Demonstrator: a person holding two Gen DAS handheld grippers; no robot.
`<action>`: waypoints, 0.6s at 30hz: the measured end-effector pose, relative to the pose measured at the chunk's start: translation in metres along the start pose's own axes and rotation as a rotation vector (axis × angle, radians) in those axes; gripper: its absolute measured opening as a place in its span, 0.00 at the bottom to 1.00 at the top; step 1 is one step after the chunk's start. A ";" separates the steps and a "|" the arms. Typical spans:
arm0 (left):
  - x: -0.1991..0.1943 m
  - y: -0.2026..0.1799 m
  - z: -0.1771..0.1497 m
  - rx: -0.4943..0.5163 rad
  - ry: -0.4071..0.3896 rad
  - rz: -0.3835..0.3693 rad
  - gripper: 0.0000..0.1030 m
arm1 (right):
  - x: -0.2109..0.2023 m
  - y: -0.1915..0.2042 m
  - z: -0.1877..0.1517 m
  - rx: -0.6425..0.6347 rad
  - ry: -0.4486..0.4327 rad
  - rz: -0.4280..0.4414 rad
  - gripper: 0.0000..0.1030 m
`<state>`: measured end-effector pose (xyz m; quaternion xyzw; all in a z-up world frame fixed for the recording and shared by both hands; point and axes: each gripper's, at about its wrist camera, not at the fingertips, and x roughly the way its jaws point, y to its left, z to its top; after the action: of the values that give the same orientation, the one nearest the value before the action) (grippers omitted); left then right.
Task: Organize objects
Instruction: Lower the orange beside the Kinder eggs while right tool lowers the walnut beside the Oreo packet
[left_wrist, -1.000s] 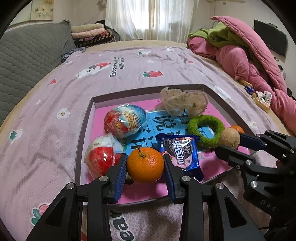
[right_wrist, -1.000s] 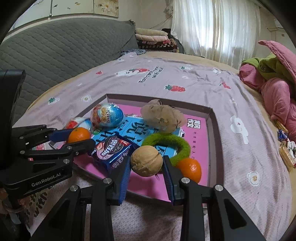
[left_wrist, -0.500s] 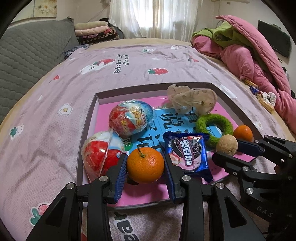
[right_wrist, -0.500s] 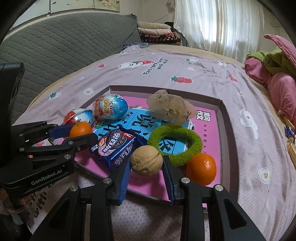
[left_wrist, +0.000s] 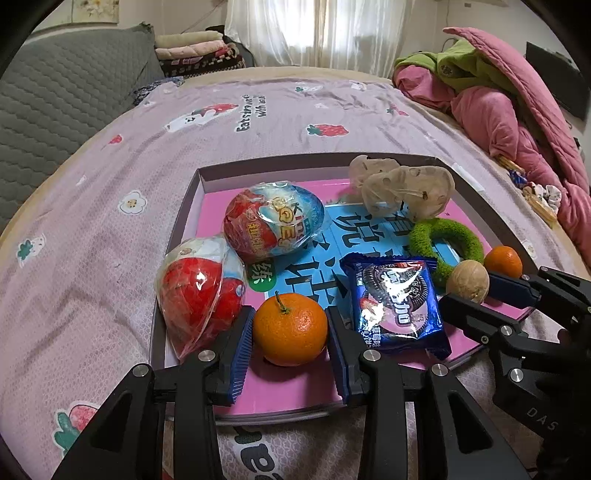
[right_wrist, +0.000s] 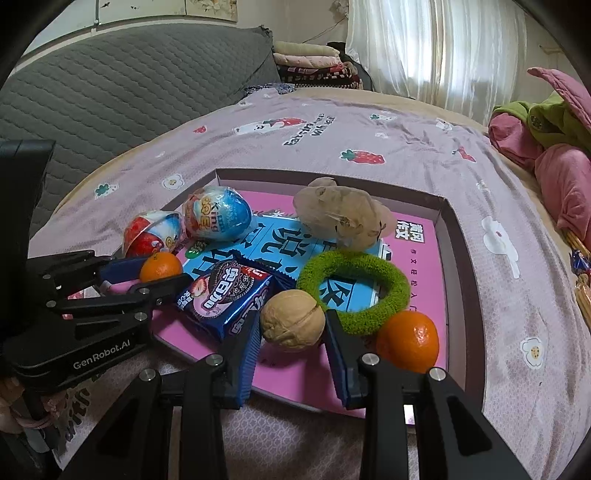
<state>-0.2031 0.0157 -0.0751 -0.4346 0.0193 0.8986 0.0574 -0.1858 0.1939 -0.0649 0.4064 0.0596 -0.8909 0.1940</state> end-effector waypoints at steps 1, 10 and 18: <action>0.001 0.000 0.000 0.000 0.000 0.001 0.38 | 0.001 0.000 0.000 -0.002 0.003 -0.001 0.34; 0.006 0.001 0.003 -0.009 0.010 -0.001 0.38 | 0.006 0.001 0.002 -0.013 0.026 -0.013 0.34; 0.011 -0.001 0.005 0.004 0.025 0.016 0.38 | 0.008 0.000 0.003 -0.001 0.028 -0.036 0.34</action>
<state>-0.2133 0.0176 -0.0808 -0.4454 0.0253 0.8935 0.0507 -0.1926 0.1911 -0.0690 0.4177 0.0699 -0.8884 0.1772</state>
